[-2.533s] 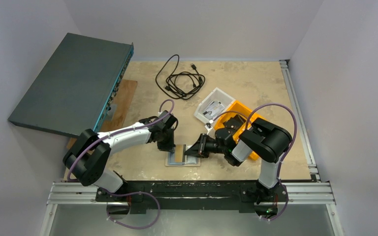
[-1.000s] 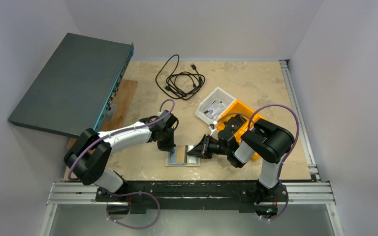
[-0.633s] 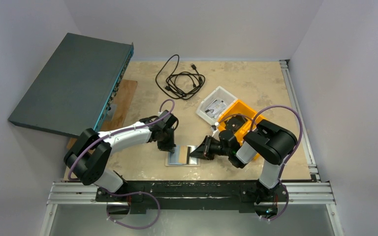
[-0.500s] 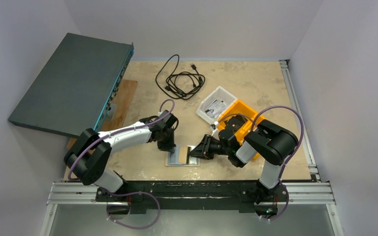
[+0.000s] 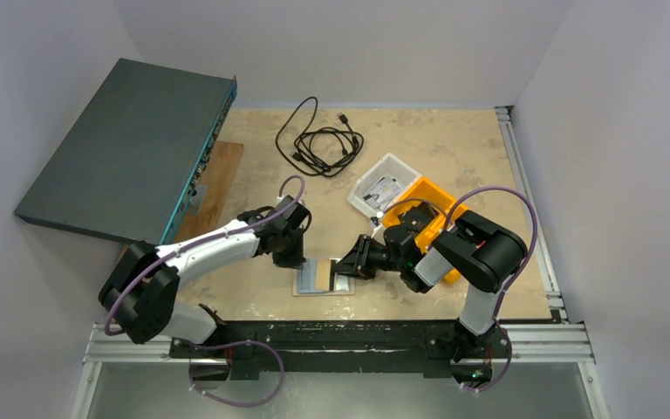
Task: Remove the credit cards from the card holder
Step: Remove the credit card from the card holder.
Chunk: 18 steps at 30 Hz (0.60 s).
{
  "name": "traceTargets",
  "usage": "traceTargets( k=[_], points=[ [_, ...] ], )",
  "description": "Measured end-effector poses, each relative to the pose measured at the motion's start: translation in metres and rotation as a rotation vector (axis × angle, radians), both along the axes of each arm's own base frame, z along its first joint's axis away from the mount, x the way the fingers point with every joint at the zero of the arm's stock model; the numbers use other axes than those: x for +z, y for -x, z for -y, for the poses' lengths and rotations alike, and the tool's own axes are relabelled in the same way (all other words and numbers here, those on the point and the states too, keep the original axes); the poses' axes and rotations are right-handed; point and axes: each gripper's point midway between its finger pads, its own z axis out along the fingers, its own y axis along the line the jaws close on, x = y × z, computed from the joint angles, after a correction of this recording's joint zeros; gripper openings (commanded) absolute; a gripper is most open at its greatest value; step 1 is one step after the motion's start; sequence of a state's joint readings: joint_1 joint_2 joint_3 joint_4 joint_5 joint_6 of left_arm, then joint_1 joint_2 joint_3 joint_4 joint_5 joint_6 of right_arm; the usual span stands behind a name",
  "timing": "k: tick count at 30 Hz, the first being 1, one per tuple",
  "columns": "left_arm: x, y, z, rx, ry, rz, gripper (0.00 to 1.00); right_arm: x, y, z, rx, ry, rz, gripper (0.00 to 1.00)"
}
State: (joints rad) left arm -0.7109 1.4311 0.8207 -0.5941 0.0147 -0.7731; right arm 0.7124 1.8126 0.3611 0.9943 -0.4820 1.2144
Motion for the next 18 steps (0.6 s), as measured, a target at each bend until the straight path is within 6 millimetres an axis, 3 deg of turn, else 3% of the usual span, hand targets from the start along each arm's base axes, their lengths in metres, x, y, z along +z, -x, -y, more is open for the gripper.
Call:
traceTargets(
  k=[6,8,15,18],
  points=[
    [0.013,0.004,0.012,-0.045,0.053,0.028,0.05,0.0,0.0,0.0,0.0,0.001,0.0,0.23],
    [0.013,0.005,0.018,-0.058,0.069,0.026,0.0,-0.001,0.0,0.0,0.001,0.002,0.0,0.22],
    [-0.014,0.004,0.021,-0.06,0.034,-0.025,0.0,-0.001,-0.001,-0.001,0.003,0.001,0.0,0.23],
    [-0.015,0.002,0.024,-0.062,0.043,-0.02,0.0,-0.001,-0.001,-0.002,0.006,0.001,0.001,0.23]
  ],
)
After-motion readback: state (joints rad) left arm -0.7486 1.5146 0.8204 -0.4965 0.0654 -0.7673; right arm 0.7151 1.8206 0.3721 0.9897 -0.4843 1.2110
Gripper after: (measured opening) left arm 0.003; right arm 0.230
